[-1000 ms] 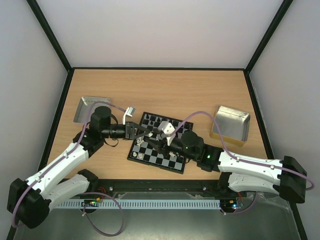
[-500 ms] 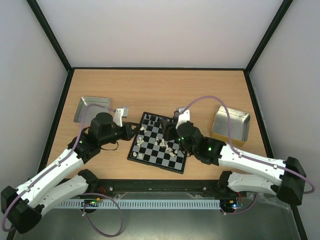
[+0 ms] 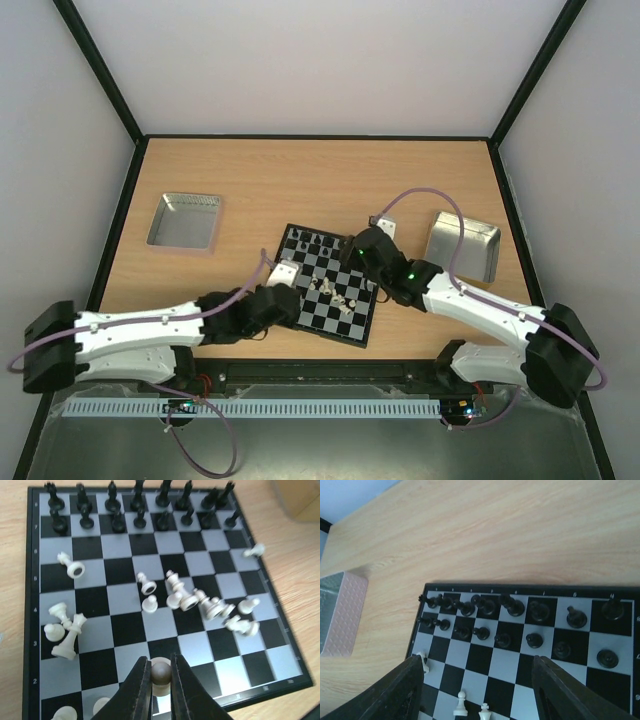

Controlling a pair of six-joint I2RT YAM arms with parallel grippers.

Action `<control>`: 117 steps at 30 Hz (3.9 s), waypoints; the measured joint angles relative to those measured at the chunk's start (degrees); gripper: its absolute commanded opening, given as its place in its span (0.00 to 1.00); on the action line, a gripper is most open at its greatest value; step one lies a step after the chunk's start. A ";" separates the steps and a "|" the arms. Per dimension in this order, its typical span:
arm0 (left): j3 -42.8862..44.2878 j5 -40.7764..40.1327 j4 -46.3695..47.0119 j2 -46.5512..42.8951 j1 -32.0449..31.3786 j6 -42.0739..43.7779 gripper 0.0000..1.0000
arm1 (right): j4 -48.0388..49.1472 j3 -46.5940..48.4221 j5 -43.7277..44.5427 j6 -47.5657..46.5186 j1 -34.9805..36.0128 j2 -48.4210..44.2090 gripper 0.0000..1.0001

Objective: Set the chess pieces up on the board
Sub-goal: Place the chess piece on the chessboard, then pick up the chess piece from the chessboard, then place the chess piece on the chessboard.

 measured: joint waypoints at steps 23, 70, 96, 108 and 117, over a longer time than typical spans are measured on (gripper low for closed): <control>-6.12 -4.15 5.97 13.92 -5.07 -8.81 0.02 | 0.04 -0.15 -5.01 2.99 -0.26 4.28 0.59; -5.33 13.00 1.03 -13.44 25.22 -7.85 0.57 | -16.90 -0.17 -10.29 -2.47 2.45 6.12 0.39; -9.16 17.03 0.42 -15.58 28.44 -8.28 0.57 | -17.75 -1.64 -12.61 -2.29 5.38 11.45 0.06; -9.42 17.22 0.42 -15.58 28.44 -8.26 0.58 | -24.13 -0.72 -8.17 -0.48 7.78 8.07 0.03; -9.42 17.22 0.44 -15.43 28.44 -8.24 0.58 | -26.36 -1.60 -8.35 3.28 12.85 5.44 0.04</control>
